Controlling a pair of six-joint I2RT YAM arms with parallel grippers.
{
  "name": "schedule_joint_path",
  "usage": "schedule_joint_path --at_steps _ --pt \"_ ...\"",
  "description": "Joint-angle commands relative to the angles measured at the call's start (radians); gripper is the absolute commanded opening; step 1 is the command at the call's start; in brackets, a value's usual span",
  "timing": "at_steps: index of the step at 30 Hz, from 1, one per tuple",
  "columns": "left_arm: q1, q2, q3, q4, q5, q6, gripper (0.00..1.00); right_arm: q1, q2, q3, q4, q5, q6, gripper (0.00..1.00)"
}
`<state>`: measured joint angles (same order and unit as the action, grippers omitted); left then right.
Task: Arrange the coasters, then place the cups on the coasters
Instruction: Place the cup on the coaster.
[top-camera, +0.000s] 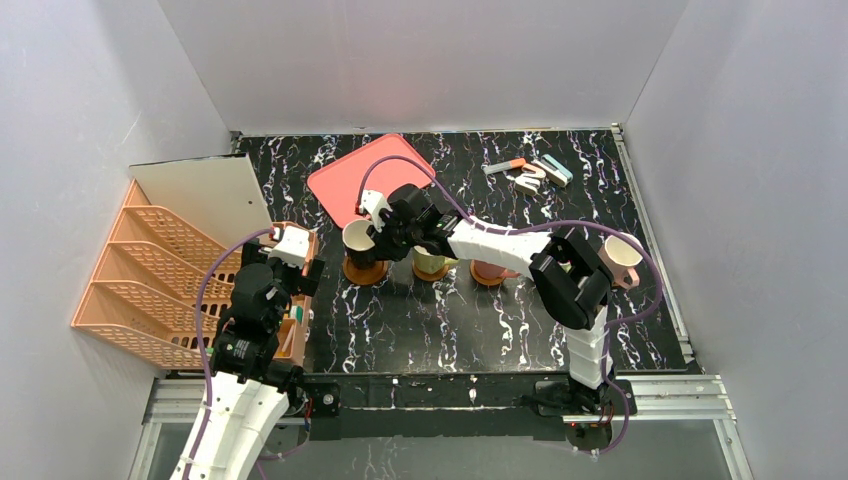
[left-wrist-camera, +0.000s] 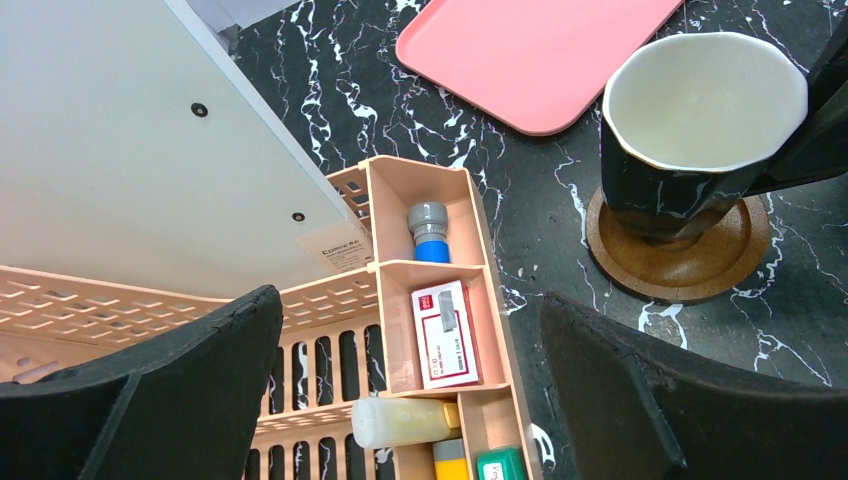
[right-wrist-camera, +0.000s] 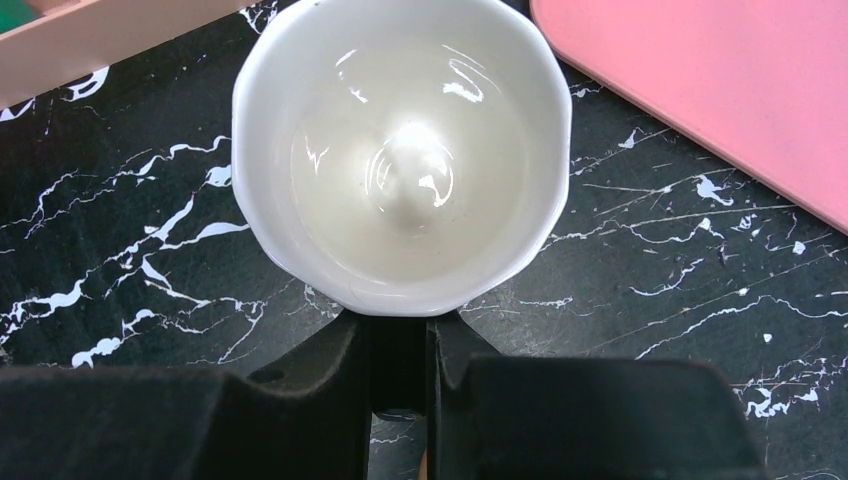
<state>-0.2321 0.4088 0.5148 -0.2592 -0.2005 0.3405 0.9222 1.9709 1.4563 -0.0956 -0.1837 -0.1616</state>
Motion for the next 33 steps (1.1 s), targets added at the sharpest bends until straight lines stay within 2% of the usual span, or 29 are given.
schedule_joint_path --at_steps 1,27,33 --pt "0.004 -0.008 -0.009 0.019 -0.013 -0.003 0.98 -0.005 -0.004 0.02 0.082 -0.019 0.004 0.01" --pt "0.004 -0.005 -0.01 0.02 -0.017 -0.003 0.98 -0.005 -0.02 0.073 0.003 -0.084 0.001 0.02" --pt "0.005 -0.005 -0.01 0.02 -0.018 -0.003 0.98 -0.005 -0.017 0.076 -0.001 -0.077 -0.006 0.18"
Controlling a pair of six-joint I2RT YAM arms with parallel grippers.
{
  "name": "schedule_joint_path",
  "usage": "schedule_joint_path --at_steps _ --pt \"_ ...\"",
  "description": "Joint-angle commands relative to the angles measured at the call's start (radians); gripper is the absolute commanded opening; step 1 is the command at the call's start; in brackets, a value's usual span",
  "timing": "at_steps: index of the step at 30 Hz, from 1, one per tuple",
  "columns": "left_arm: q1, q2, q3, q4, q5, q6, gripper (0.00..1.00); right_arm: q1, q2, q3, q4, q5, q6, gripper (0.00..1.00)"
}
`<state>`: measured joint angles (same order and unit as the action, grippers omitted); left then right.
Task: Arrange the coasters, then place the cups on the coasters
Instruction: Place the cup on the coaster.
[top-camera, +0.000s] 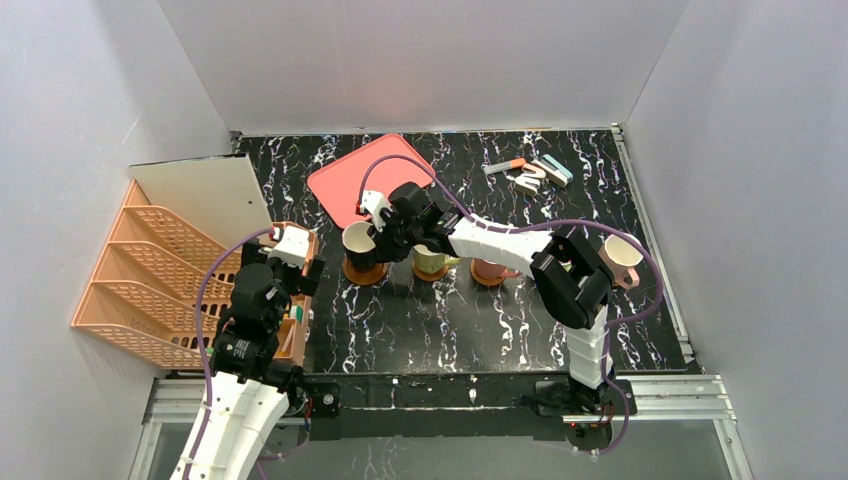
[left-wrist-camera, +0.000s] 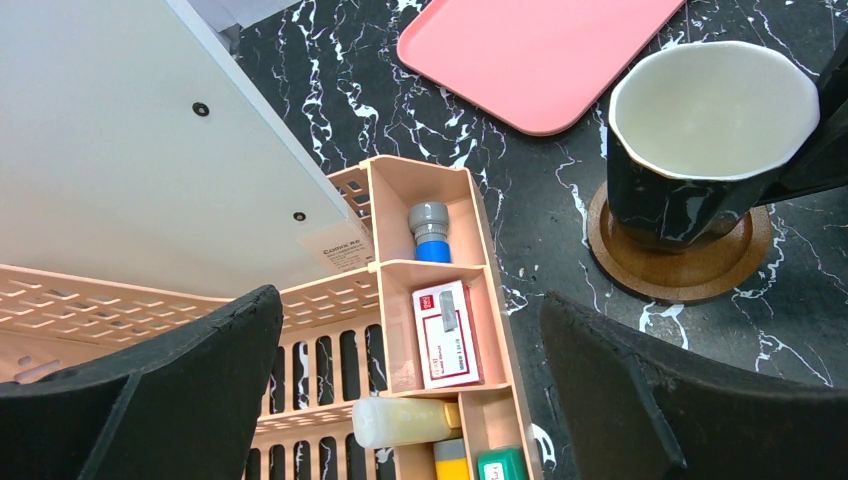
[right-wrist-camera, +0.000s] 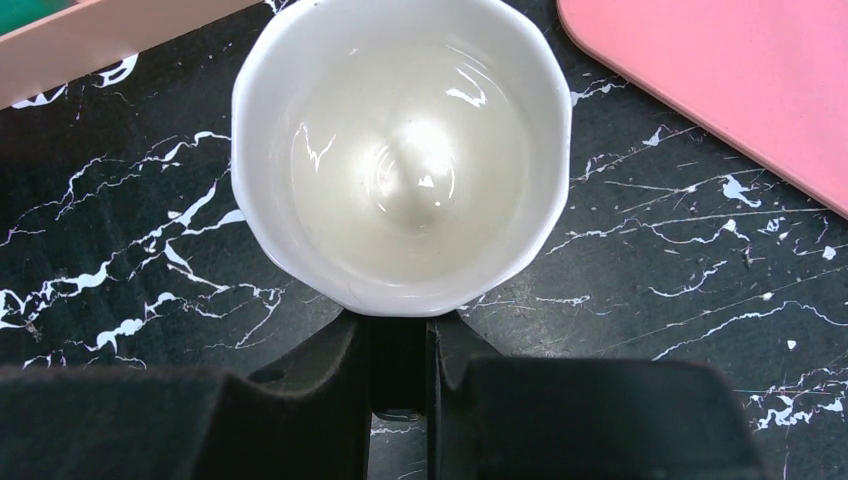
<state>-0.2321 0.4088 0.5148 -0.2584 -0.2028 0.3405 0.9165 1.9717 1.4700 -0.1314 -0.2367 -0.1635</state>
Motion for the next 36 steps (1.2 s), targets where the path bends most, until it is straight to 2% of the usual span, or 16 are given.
schedule_joint_path --at_steps 1,4,20,24,28,36 --pt "0.004 -0.005 -0.01 0.02 -0.015 -0.003 0.98 0.001 -0.017 0.064 0.036 -0.021 -0.005 0.21" --pt "0.004 -0.003 -0.011 0.019 -0.015 -0.003 0.98 0.002 -0.016 0.067 0.031 -0.016 -0.011 0.33" --pt "0.004 -0.002 -0.01 0.019 -0.015 -0.003 0.98 0.001 -0.024 0.081 0.006 -0.024 -0.026 0.59" --pt "0.004 -0.002 -0.01 0.018 -0.014 -0.003 0.98 0.001 -0.037 0.082 -0.014 -0.037 -0.036 0.73" --pt "0.005 -0.002 -0.01 0.018 -0.012 -0.003 0.98 0.0 -0.071 0.065 -0.024 -0.045 -0.048 0.97" --pt "0.005 0.038 0.008 0.011 0.011 0.004 0.98 -0.004 -0.218 0.037 -0.071 -0.046 -0.116 0.99"
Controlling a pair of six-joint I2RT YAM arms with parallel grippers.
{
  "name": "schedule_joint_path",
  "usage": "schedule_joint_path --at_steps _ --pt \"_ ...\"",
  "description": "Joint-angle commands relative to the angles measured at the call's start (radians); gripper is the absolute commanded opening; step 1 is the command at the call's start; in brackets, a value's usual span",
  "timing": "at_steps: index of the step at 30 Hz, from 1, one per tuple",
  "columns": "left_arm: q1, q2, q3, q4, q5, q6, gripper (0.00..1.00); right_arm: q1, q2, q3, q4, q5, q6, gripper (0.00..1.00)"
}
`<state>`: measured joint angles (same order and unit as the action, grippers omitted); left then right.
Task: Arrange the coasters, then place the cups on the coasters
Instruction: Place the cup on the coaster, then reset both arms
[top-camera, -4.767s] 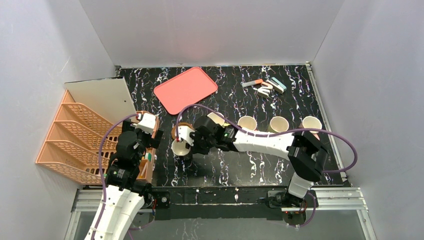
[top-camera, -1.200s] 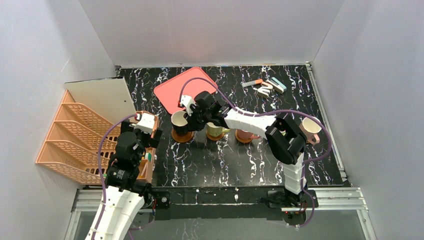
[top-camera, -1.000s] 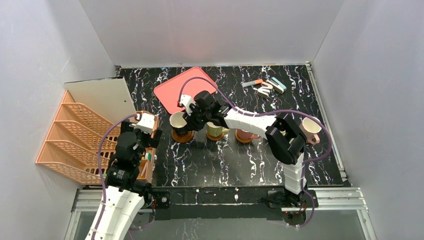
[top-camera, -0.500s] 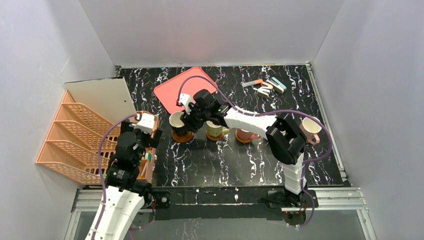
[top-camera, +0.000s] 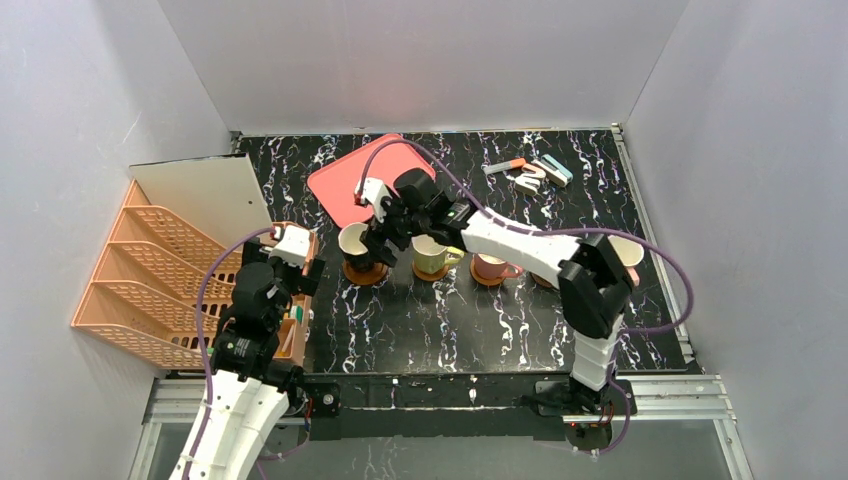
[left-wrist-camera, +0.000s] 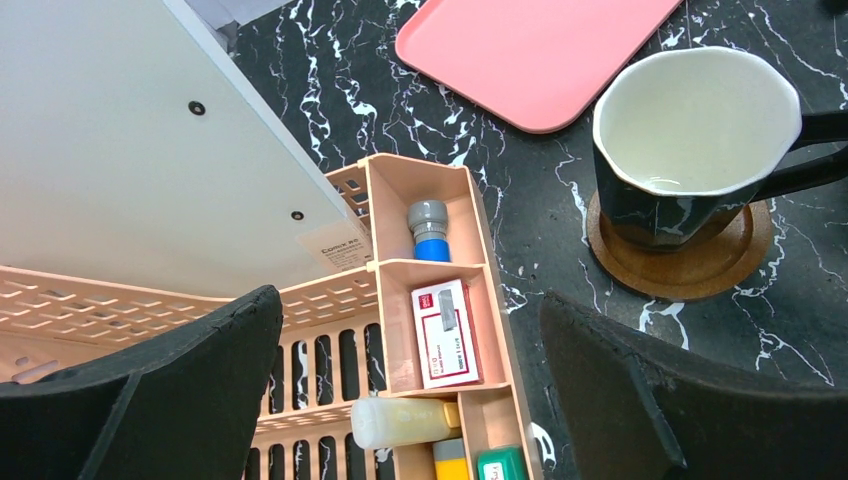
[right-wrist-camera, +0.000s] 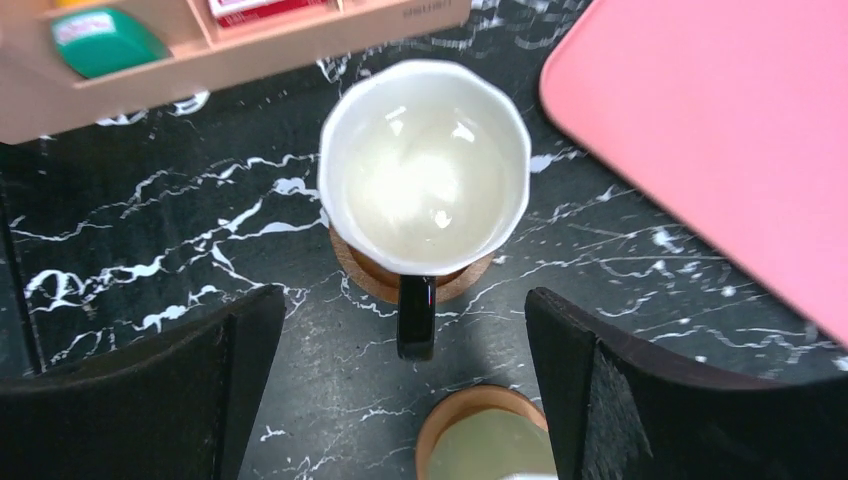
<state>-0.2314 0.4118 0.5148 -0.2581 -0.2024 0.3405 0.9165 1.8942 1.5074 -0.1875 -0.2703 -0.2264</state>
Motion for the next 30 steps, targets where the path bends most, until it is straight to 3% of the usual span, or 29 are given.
schedule_joint_path --at_steps 1,8,11,20,25,30 --pt "0.004 0.059 0.022 0.0 0.021 0.008 0.98 -0.008 -0.169 -0.011 -0.021 -0.003 -0.063 0.99" --pt "0.003 0.26 0.141 -0.052 0.113 0.033 0.98 -0.015 -0.389 -0.116 -0.111 0.142 -0.12 0.99" --pt "0.004 0.277 0.176 -0.07 0.173 0.041 0.98 -0.015 -0.524 -0.199 -0.157 0.212 -0.087 0.99" --pt "0.004 0.093 0.13 -0.102 0.293 0.046 0.98 -0.075 -1.146 -0.62 -0.069 0.334 -0.038 0.99" --pt "0.003 -0.044 0.109 -0.134 0.337 0.053 0.98 -0.177 -1.501 -0.735 -0.065 0.293 0.019 0.99" --pt "0.003 -0.079 0.137 -0.222 0.403 0.069 0.98 -0.232 -1.661 -0.771 -0.117 0.301 0.034 0.99"
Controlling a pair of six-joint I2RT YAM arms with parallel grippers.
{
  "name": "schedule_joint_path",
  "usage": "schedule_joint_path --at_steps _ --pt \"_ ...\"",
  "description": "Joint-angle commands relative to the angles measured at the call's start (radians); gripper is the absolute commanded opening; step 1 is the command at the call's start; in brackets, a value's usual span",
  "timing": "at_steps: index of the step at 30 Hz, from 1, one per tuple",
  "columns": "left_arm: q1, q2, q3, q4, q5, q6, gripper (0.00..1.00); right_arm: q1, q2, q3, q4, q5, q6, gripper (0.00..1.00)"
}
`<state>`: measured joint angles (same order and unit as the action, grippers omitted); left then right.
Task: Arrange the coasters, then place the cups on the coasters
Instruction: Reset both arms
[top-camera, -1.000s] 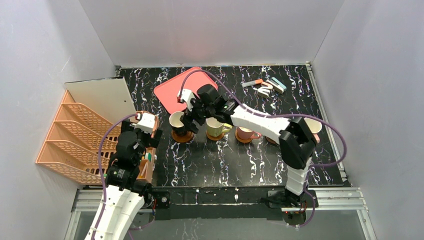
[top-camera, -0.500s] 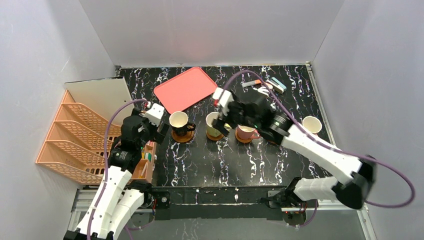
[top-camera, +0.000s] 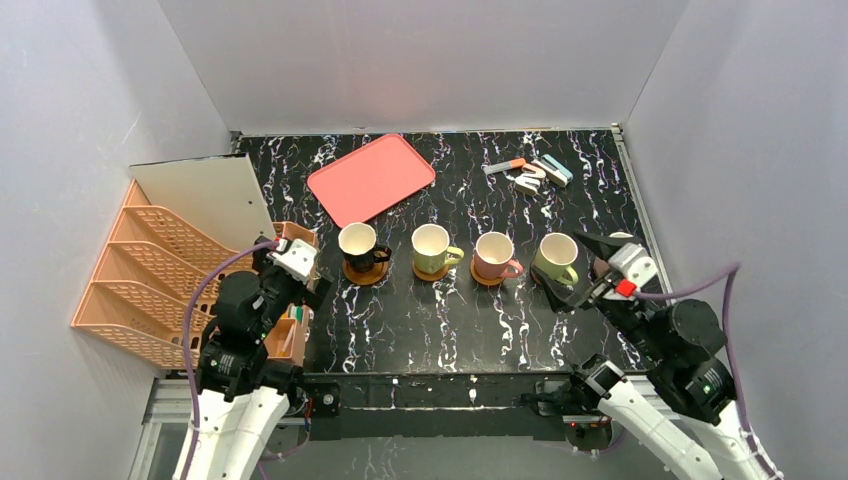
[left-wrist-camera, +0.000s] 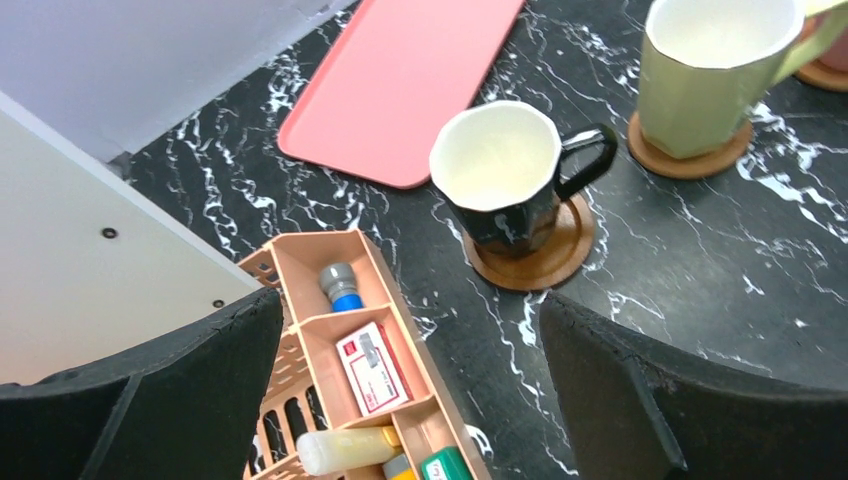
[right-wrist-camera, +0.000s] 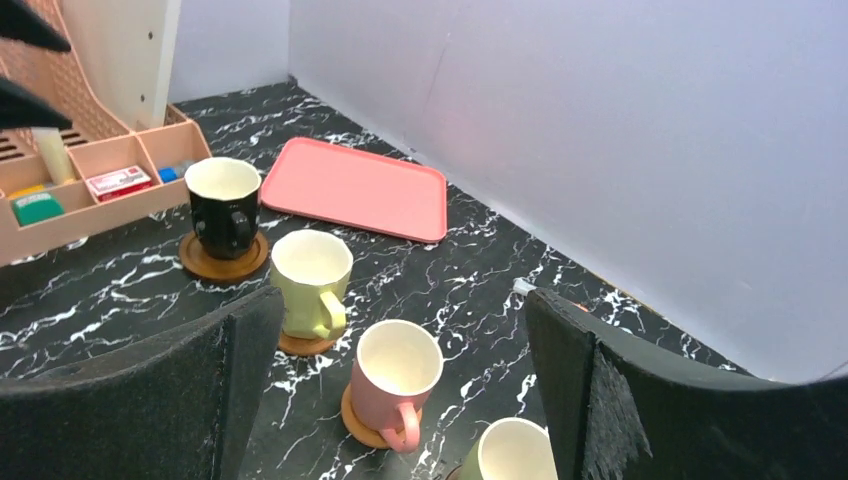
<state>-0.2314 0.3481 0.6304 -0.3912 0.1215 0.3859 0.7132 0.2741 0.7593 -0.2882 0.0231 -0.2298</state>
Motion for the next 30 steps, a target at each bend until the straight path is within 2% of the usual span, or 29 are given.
schedule_joint_path --at_steps 1,9,16,24,30 --pt "0.003 -0.022 0.026 -0.107 0.099 0.039 0.98 -0.033 -0.045 -0.015 -0.041 0.014 0.044 0.99" --pt "0.003 -0.082 0.043 -0.185 0.161 0.092 0.98 -0.057 -0.144 -0.018 -0.162 0.02 0.08 0.99" --pt "-0.001 -0.083 0.02 -0.199 0.17 0.103 0.98 -0.078 -0.262 -0.056 -0.154 0.061 0.122 0.99" --pt "-0.005 -0.078 0.023 -0.251 0.278 0.152 0.98 -0.078 -0.267 -0.084 -0.156 0.001 0.104 0.99" --pt "-0.004 -0.093 0.017 -0.258 0.294 0.162 0.98 -0.078 -0.267 -0.097 -0.154 0.002 0.09 0.99"
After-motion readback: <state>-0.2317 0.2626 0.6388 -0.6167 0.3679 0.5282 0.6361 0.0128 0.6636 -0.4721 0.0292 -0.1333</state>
